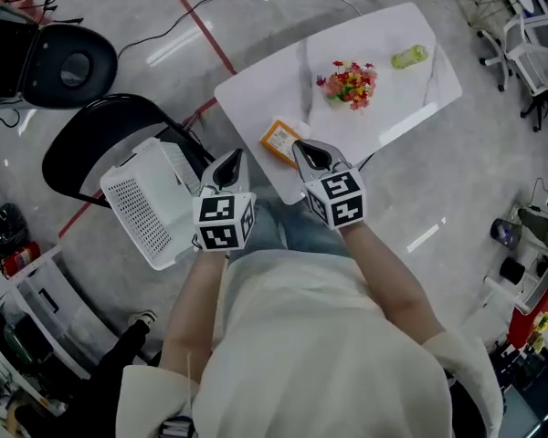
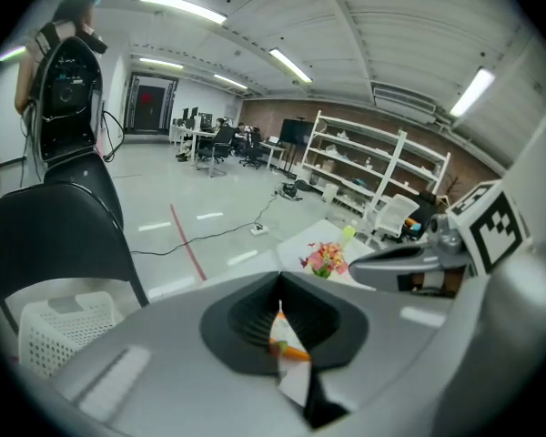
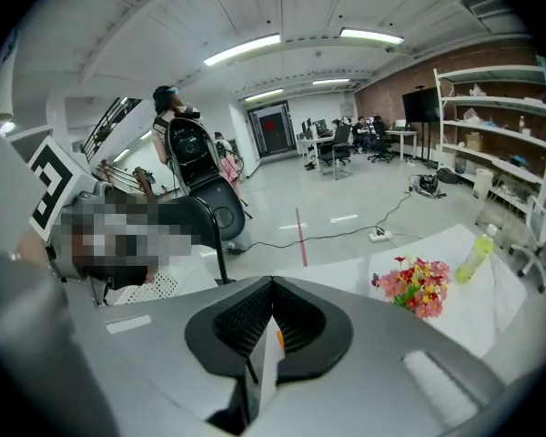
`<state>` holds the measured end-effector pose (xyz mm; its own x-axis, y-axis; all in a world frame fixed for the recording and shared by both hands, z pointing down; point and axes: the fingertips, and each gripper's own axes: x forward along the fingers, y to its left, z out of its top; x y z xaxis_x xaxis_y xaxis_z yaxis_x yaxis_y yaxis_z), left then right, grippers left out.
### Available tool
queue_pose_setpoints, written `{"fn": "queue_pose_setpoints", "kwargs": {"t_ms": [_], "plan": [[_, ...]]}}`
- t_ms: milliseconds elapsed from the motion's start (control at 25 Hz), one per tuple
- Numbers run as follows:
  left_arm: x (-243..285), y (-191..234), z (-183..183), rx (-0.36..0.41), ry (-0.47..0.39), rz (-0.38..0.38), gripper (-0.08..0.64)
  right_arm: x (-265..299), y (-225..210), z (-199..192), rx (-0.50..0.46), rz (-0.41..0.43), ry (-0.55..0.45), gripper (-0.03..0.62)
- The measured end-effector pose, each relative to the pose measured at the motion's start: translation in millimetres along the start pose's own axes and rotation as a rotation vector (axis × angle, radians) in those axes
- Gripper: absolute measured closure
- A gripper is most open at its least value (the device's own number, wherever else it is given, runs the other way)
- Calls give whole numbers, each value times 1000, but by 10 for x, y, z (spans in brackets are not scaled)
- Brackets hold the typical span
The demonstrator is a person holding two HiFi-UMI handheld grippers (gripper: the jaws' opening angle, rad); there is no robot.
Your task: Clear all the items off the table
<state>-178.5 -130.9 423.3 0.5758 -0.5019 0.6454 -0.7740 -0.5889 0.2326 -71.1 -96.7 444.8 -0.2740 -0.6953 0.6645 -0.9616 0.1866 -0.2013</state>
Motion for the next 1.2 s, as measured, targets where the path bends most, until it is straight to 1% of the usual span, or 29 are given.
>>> {"fn": "queue_pose_setpoints", "kwargs": {"t_ms": [120, 240, 400, 560, 680, 880, 1200], "plan": [[89, -100, -86, 18, 30, -27, 551, -41, -114, -195, 36, -33, 21, 592], [177, -152, -191, 8, 48, -34, 551, -55, -232, -383, 60, -57, 41, 592], [268, -207, -294, 0, 48, -36, 551, -55, -362, -599, 84, -82, 64, 592], [332, -247, -422, -8, 58, -39, 551, -19, -412, -767, 82, -82, 91, 592], [365, -215, -546, -9, 69, -29, 551, 82, -414, -864, 58, -75, 114, 589], [448, -166, -779, -26, 101, -14, 551, 313, -465, -1035, 54, -60, 150, 563], [613, -117, -1105, -59, 155, 8, 551, 647, -547, -1361, 73, -33, 231, 483]]}}
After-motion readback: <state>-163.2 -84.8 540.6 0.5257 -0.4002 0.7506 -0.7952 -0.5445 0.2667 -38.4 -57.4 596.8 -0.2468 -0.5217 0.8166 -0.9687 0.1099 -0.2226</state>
